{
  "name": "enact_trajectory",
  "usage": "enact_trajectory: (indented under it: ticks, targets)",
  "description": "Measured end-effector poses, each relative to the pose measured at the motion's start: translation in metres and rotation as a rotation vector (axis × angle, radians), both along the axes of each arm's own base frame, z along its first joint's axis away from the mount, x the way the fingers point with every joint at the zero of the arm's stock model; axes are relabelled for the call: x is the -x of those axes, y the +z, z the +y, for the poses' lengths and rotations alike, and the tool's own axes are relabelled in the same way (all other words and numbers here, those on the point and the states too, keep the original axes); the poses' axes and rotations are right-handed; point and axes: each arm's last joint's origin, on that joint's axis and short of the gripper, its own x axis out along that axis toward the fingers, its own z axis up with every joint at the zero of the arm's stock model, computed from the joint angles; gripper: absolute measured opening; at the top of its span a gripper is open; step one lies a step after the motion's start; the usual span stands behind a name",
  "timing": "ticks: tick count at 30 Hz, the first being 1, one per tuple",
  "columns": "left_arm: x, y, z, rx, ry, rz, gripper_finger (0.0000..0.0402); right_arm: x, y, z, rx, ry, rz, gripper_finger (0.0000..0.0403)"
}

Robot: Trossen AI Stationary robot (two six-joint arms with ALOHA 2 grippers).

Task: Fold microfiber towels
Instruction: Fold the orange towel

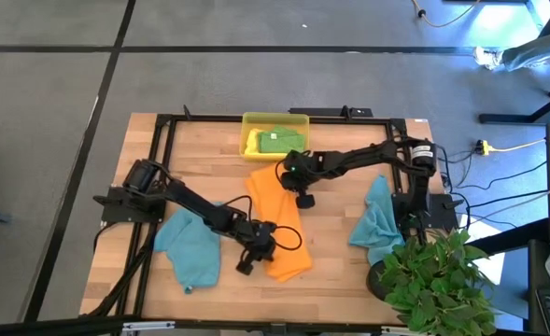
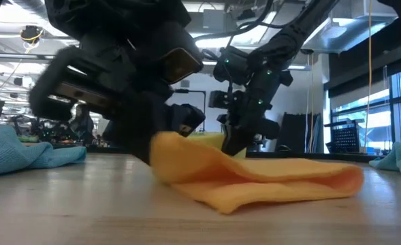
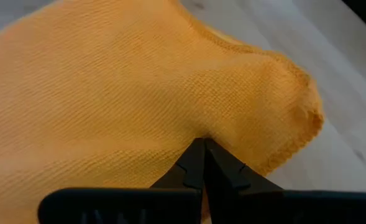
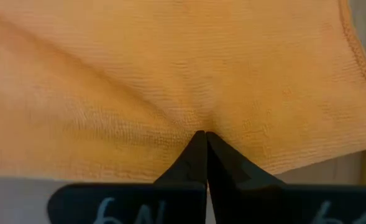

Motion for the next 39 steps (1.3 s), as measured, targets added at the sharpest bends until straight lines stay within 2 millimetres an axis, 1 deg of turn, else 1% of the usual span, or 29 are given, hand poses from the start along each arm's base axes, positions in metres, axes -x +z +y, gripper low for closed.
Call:
enact_trajectory:
  ticks: [4, 7, 10, 14, 17, 24, 28, 31, 33, 37, 39]
  targets:
    - [0.005, 0.006, 0.000, 0.013, -0.033, 0.033, 0.0004, 0.003, -0.002, 0.009, -0.029, -0.026, 0.055, 0.0002]
    - [0.012, 0.013, 0.002, -0.011, -0.050, 0.068, 0.0002, 0.007, -0.001, 0.019, -0.050, -0.048, 0.097, 0.0002]
    - [0.017, 0.021, 0.003, -0.041, -0.058, 0.078, 0.0002, 0.011, 0.005, 0.031, -0.074, -0.080, 0.123, 0.0002]
    - [0.017, 0.031, 0.006, -0.083, -0.041, 0.034, 0.0009, 0.014, 0.015, 0.045, -0.067, -0.121, 0.125, 0.0002]
    - [0.017, 0.037, 0.008, -0.104, -0.033, 0.009, 0.0017, 0.014, 0.019, 0.051, -0.076, -0.132, 0.110, 0.0002]
    - [0.020, 0.058, 0.008, -0.116, -0.011, -0.063, 0.0046, 0.013, 0.043, 0.053, -0.083, -0.138, -0.002, 0.0014]
    - [0.023, 0.069, 0.004, -0.123, -0.027, -0.104, 0.0064, 0.017, 0.063, 0.063, -0.083, -0.074, -0.067, 0.0015]
    - [0.027, 0.075, -0.002, -0.122, -0.045, -0.122, 0.0073, 0.023, 0.070, 0.080, -0.097, 0.001, -0.124, 0.0015]
    - [0.029, 0.077, -0.009, -0.116, -0.062, -0.138, 0.0075, 0.028, 0.067, 0.096, -0.120, 0.073, -0.163, 0.0016]
    - [0.032, 0.078, -0.022, -0.103, -0.100, -0.169, 0.0070, 0.041, 0.048, 0.129, -0.164, 0.261, -0.220, 0.0022]
    - [0.034, 0.077, -0.027, -0.077, -0.101, -0.211, 0.0070, 0.048, 0.040, 0.145, -0.160, 0.335, -0.247, 0.0033]
